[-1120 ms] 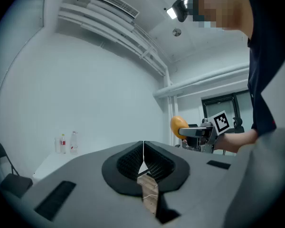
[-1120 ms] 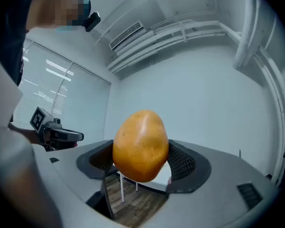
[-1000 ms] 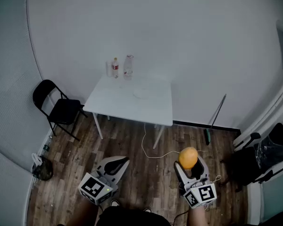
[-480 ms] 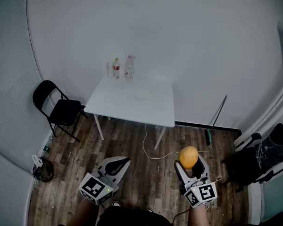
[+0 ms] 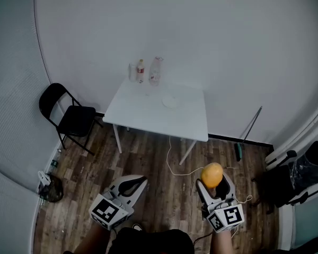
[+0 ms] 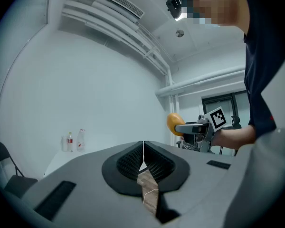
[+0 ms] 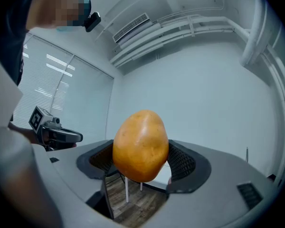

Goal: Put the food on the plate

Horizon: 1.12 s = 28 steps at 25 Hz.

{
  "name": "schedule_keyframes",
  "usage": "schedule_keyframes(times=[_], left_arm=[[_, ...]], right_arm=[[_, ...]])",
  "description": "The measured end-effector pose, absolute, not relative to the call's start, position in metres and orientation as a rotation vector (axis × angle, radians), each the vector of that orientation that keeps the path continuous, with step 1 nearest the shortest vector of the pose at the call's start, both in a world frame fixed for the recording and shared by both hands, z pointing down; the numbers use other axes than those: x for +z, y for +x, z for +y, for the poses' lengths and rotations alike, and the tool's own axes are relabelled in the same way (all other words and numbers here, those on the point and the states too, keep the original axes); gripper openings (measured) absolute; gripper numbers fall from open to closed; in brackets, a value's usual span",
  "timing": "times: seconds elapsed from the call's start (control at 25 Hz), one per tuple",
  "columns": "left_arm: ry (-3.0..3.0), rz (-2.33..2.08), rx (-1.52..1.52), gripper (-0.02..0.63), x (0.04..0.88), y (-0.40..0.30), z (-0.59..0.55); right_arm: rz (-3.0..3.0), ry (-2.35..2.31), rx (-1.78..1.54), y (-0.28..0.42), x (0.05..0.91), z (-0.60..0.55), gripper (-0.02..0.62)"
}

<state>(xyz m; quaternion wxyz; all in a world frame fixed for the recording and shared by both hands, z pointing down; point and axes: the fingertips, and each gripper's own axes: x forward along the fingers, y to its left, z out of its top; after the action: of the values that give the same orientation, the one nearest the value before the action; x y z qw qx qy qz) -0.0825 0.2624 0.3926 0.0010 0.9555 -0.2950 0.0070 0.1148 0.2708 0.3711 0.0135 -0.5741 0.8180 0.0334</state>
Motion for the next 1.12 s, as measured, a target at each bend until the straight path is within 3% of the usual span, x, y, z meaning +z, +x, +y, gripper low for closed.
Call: schedule_keyframes(times=[0.24, 0.6, 1.12], left_arm=[[2.966, -0.933, 0.007, 0.025, 0.402, -0.114, 0.237], [2.953, -0.956, 0.032, 0.024, 0.407, -0.106, 0.169], [2.928, -1.002, 0.091, 0.025, 0.394, 0.004, 0.038]], right_arm=[[2.576, -1.785, 0.094, 0.084, 0.378, 0.247, 0.354], [2.590, -1.745, 0.075, 0.092, 0.384, 0.172, 0.354], [2.590, -1.686, -0.001, 0.204, 0.386, 0.029, 0.354]])
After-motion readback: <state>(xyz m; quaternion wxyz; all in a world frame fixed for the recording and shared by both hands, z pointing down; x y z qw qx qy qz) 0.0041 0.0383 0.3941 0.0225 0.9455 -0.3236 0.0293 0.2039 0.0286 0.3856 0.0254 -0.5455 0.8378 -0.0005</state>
